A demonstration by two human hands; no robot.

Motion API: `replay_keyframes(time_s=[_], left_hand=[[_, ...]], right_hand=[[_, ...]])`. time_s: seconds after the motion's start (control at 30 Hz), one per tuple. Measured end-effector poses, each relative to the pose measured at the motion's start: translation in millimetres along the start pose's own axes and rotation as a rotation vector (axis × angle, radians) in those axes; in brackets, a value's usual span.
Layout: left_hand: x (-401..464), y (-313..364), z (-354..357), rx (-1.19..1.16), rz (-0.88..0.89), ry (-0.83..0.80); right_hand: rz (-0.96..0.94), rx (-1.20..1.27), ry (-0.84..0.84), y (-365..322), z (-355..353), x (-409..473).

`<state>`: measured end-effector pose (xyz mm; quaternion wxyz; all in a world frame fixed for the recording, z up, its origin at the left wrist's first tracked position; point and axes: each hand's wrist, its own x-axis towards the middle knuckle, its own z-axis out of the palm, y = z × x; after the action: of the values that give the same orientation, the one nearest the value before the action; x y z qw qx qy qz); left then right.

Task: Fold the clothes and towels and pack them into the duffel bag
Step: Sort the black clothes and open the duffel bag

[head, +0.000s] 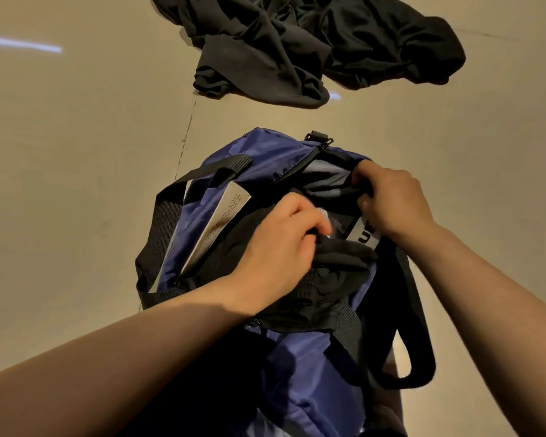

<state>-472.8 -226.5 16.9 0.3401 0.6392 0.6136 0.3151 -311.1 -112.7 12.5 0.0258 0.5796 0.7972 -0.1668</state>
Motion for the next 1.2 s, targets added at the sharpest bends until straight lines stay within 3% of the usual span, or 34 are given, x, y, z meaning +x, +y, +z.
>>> replay_keyframes(time_s=[0.07,0.13,0.23,0.37,0.47,0.57,0.73,0.9,1.07,1.2], left_hand=[[-5.0,11.2,7.4,-0.207,-0.010,0.063],[-16.1,11.8,13.2,-0.421,-0.287,0.153],[-28.3,-6.3,20.5,-0.253,-0.553,0.082],[-3.7,-6.0,40.3,-0.111,-0.258,-0.347],[18.7,-0.5,55.8,-0.057,-0.268,-0.517],[22.9,-7.3,65.8,0.192,-0.320,-0.546],[32.7,-15.1,63.9,0.409,-0.391,-0.520],[15.7,-27.1,61.1,0.418,-0.136,-0.397],[33.4,-25.0,67.5,0.574,-0.096,-0.588],[27.9,-31.5,55.9,0.656,0.175,-0.704]], right_hand=[[0.032,0.084,-0.026,8.6,-12.2,-0.5],[0.038,0.128,-0.064,15.1,-19.9,-0.8],[0.041,0.177,-0.089,17.0,-26.5,-0.9],[0.044,0.278,-0.095,10.7,-30.4,-2.0],[0.042,0.351,-0.077,5.1,-37.5,-6.3],[0.051,0.400,-0.083,3.5,-46.4,-12.2],[0.067,0.412,-0.107,5.2,-49.4,-17.1],[0.064,0.397,-0.164,1.4,-51.6,-14.5],[0.012,0.443,-0.172,-11.0,-54.1,-15.1],[0.025,0.416,-0.120,-7.4,-52.0,-11.7]])
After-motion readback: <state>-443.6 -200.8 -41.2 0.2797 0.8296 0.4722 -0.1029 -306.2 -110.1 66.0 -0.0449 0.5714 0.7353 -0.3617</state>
